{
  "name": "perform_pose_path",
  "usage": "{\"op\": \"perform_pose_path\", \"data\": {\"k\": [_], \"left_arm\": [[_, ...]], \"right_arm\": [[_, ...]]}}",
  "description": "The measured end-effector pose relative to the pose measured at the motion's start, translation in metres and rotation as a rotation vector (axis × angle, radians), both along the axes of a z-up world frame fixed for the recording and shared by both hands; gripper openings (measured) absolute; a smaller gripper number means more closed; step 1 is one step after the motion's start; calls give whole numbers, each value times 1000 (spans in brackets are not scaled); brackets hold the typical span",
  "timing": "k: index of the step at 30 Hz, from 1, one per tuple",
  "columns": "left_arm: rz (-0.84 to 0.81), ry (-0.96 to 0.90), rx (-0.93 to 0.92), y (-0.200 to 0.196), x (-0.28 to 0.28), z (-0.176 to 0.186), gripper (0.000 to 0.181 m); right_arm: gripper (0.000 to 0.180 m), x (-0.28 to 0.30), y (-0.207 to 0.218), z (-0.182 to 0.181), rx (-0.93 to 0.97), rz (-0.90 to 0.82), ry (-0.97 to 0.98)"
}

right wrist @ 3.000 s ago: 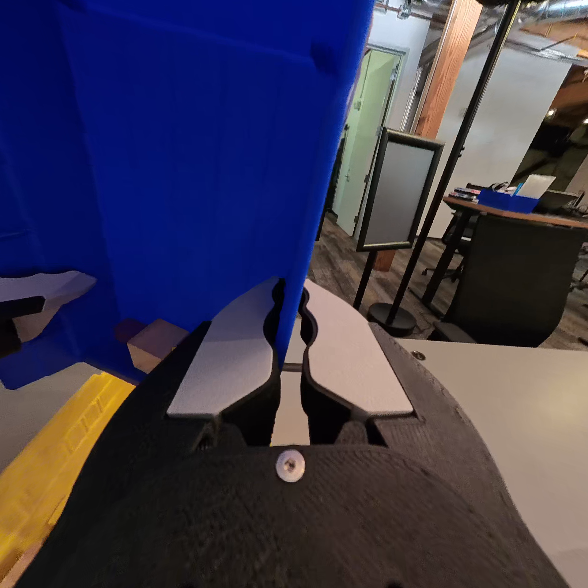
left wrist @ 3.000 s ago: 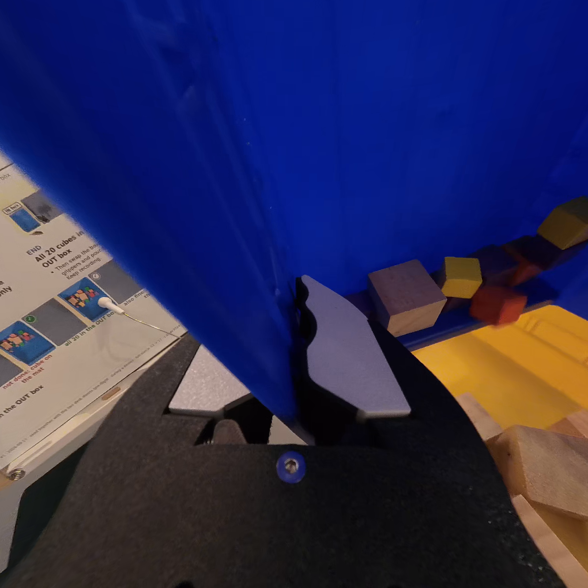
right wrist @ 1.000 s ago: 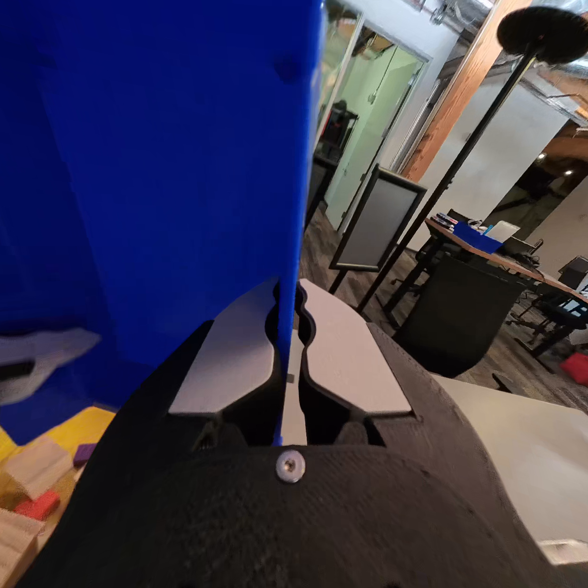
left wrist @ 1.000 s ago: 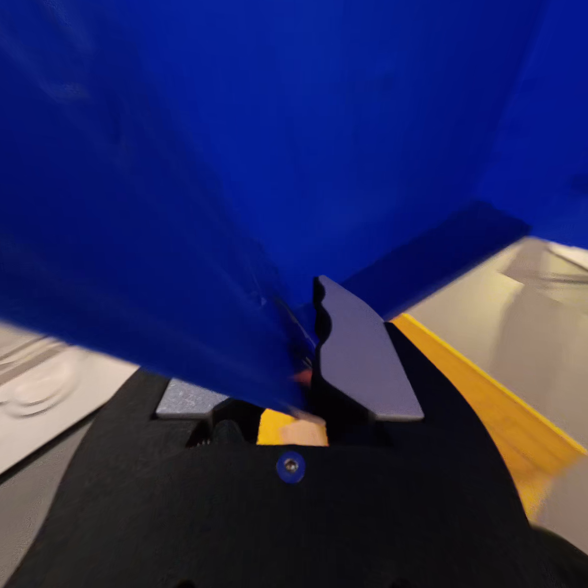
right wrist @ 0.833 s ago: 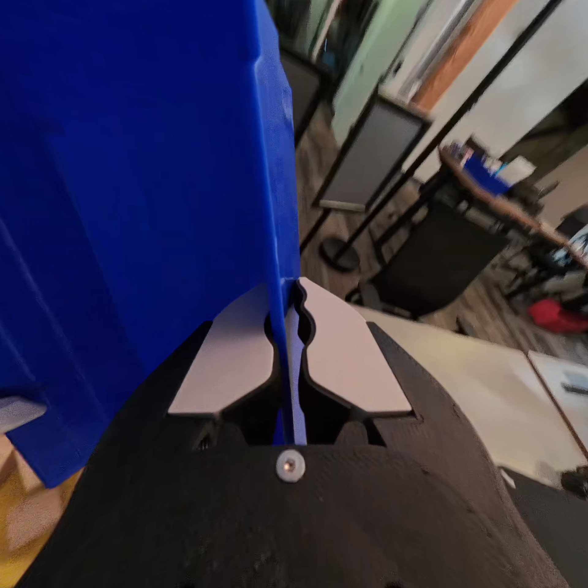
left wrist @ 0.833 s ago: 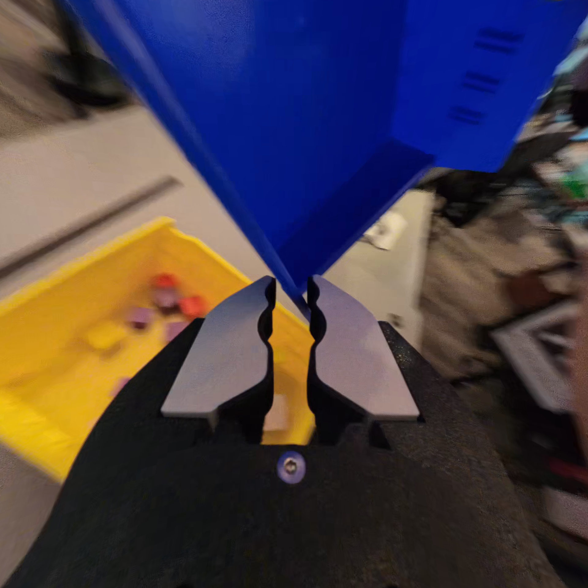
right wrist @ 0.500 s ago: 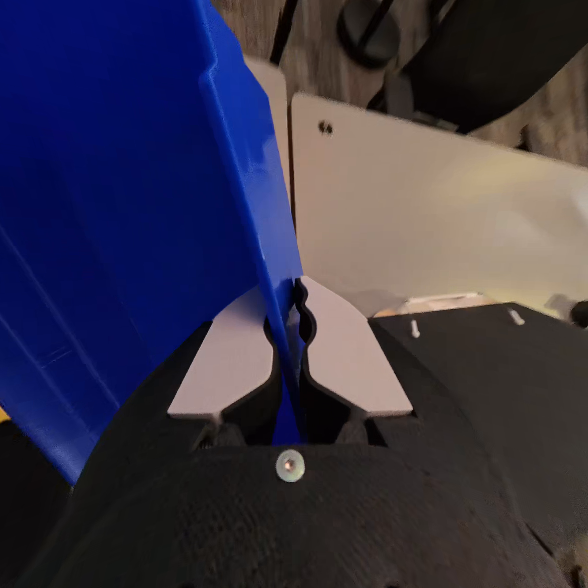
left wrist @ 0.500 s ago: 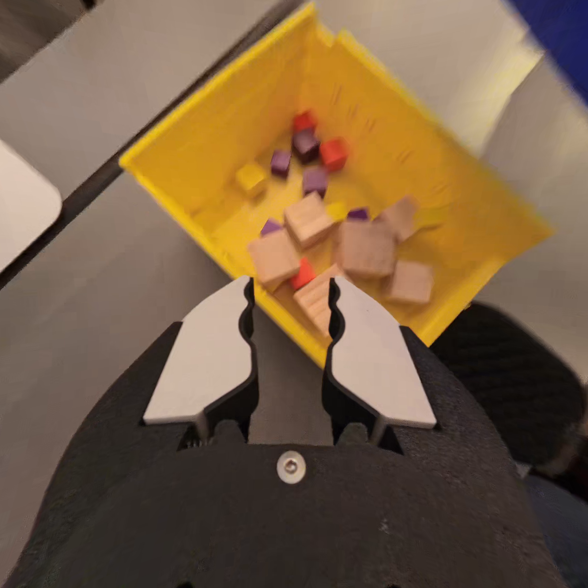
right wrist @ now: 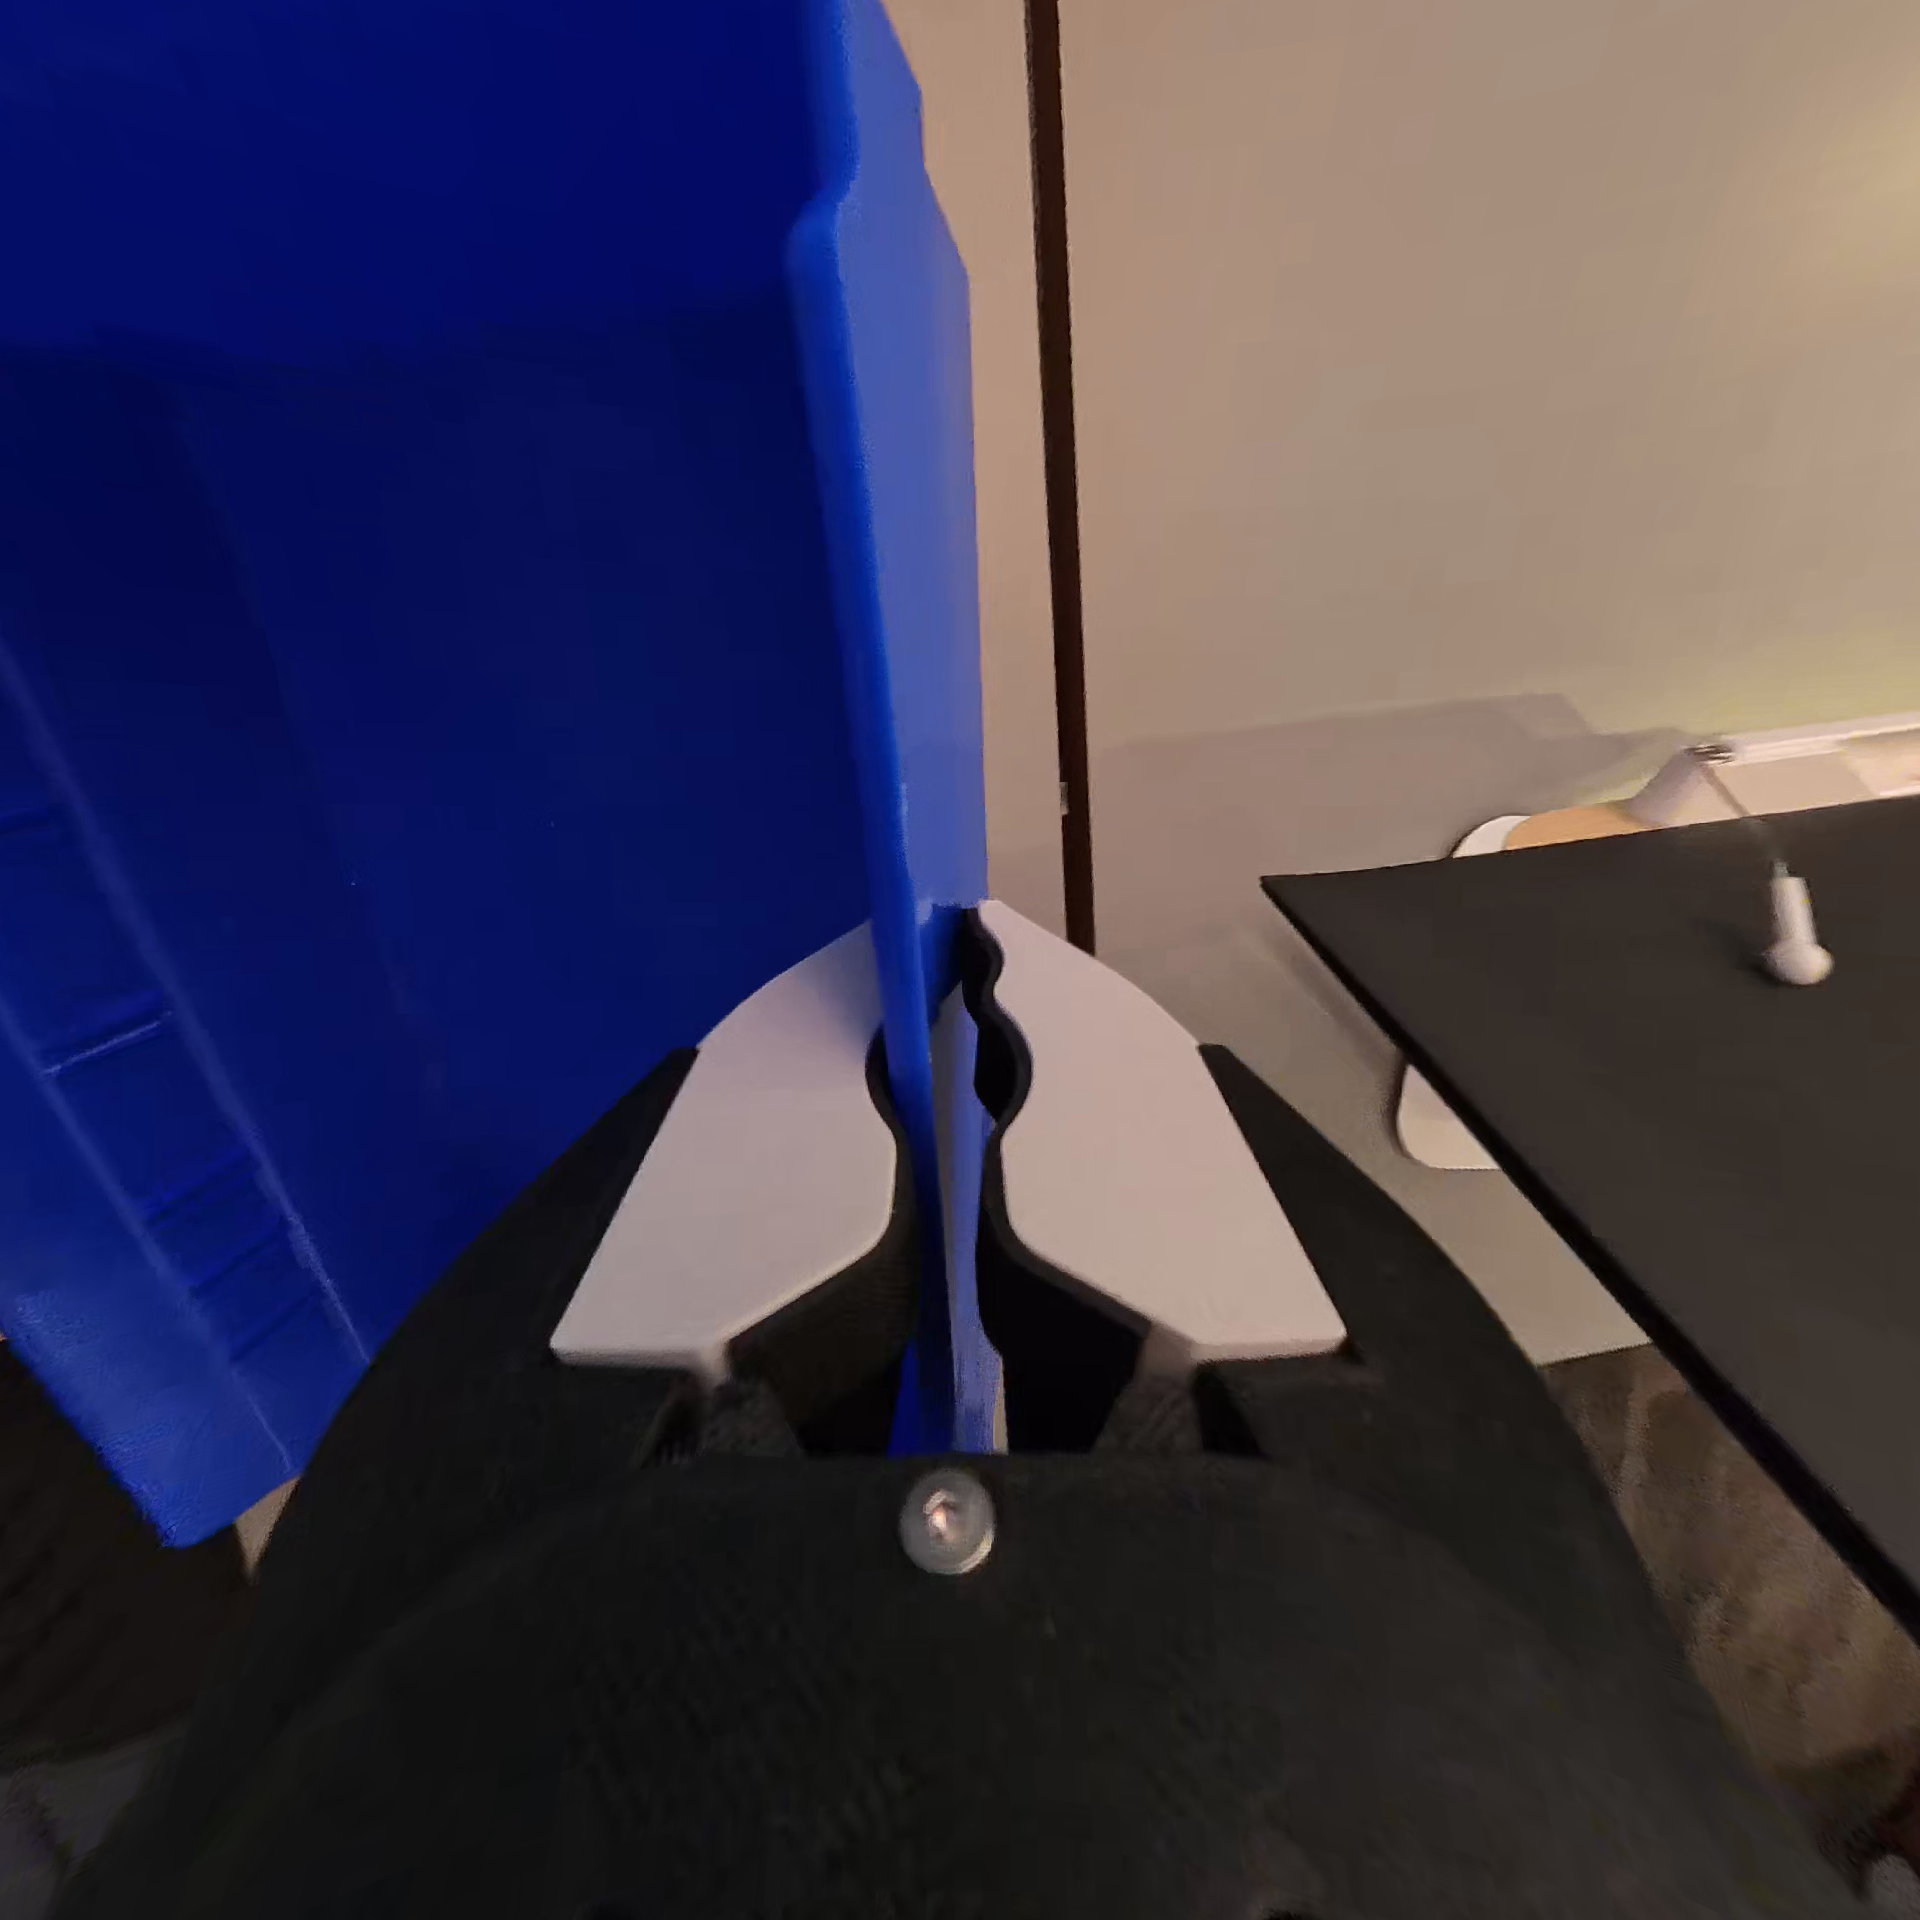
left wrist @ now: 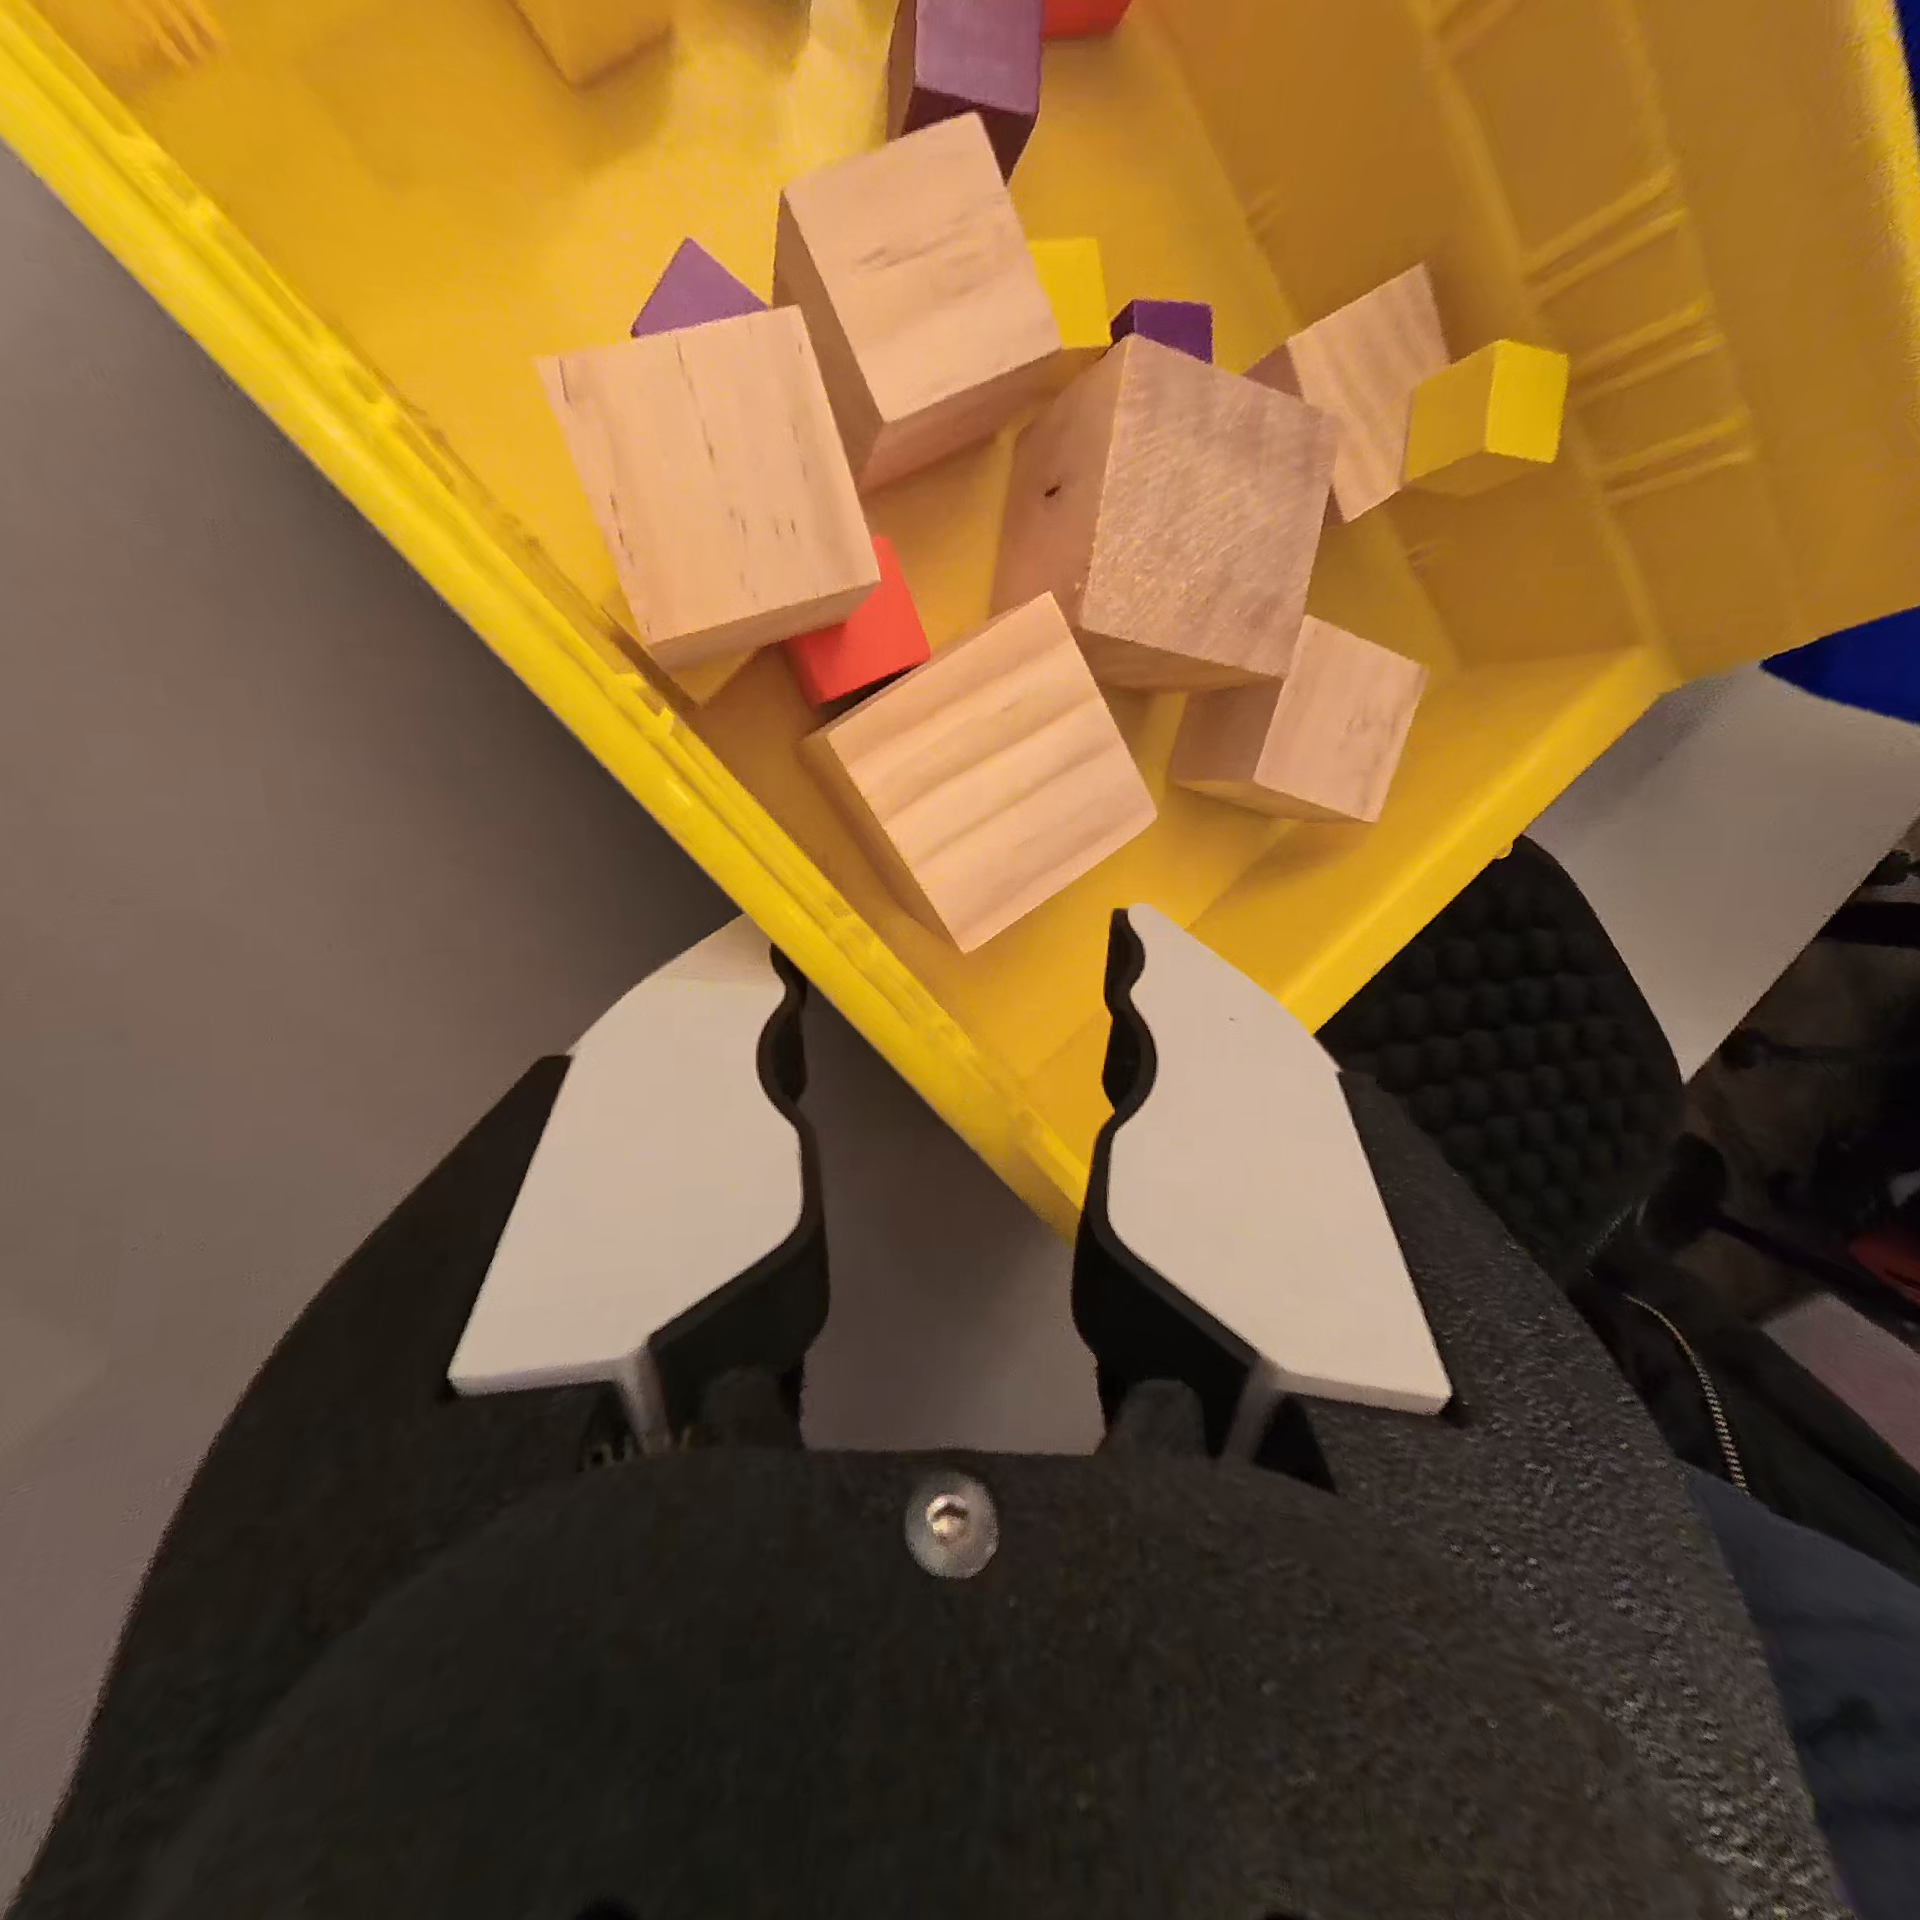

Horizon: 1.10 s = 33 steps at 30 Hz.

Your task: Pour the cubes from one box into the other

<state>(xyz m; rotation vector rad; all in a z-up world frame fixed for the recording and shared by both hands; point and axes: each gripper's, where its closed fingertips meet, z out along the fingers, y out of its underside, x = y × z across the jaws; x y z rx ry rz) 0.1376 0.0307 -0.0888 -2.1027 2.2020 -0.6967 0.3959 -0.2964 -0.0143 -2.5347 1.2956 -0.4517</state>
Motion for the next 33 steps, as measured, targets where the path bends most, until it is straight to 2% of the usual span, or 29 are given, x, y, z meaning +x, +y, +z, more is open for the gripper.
{"op": "perform_pose_path", "data": {"k": [3, 6, 10, 12, 17, 22, 27, 33], "left_arm": [[22, 62, -12, 3, -2, -4, 49], [81, 113, 72, 31, -3, -16, 28], [158, 88, 6, 59, -7, -14, 12], [162, 105, -6, 73, -15, -14, 12], [184, 133, 95, 122, -41, -15, 7], [265, 130, -16, 158, -65, -14, 10], [335, 113, 1, 202, -98, -14, 10], [444, 94, -17, 254, -143, -13, 10]], "right_arm": [[6, -1, 0, -13, 26, -19, 35], [6, -5, 3, -25, 43, -27, 76], [6, -10, 10, -43, 69, -47, 132], [7, -11, 15, -53, 96, -68, 164], [8, -17, 35, -77, 162, -94, 260], [8, -21, 57, -93, 214, -127, 335], [8, -24, 84, -104, 257, -161, 374], [8, -37, 126, -104, 273, -122, 397]]}}
